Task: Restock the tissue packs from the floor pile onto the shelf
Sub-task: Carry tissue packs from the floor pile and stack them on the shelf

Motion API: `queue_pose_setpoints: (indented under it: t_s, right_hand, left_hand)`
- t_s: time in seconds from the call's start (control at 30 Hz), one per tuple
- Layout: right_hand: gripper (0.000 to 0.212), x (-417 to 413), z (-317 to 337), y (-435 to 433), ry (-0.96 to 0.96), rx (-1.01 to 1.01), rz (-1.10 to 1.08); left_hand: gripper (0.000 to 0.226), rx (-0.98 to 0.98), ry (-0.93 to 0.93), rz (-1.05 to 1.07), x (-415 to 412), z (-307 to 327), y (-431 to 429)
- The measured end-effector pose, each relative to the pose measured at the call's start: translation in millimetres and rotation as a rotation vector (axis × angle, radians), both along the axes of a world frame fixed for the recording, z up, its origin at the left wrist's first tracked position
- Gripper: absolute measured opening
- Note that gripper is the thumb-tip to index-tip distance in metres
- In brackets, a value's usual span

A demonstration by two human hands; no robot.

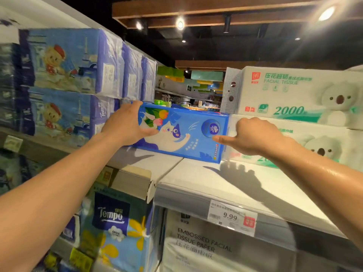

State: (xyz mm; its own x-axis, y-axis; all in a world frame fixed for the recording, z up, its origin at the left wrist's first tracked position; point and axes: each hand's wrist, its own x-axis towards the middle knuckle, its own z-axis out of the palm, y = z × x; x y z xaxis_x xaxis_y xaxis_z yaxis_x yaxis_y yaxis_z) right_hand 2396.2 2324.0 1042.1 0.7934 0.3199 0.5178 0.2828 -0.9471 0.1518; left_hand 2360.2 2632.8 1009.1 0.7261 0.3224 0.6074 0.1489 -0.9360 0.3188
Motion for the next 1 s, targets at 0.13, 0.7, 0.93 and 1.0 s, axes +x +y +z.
queue_pose_setpoints:
  t_s: [0.13,0.7,0.93,1.0]
  right_hand:
    - [0.081,-41.2,-16.1,-7.6,-0.012,0.021,0.126]
    - [0.115,-301.8,-90.8,-149.0,0.028,0.01,-0.169]
    - [0.121,-462.0,-151.0,-307.8,0.155,0.099,-0.391]
    - [0.107,-518.8,-170.2,-360.0,0.208,0.136,-0.468]
  left_hand:
    - [0.108,0.003,0.024,-0.088,-32.8,0.9,-25.5]
    - [0.111,0.231,0.101,-0.824,-179.4,-48.0,-214.9]
    - [0.112,0.315,0.145,-1.265,-297.7,-102.7,-407.4]
    - [0.105,0.322,0.193,-1.36,-342.0,-122.6,-472.6]
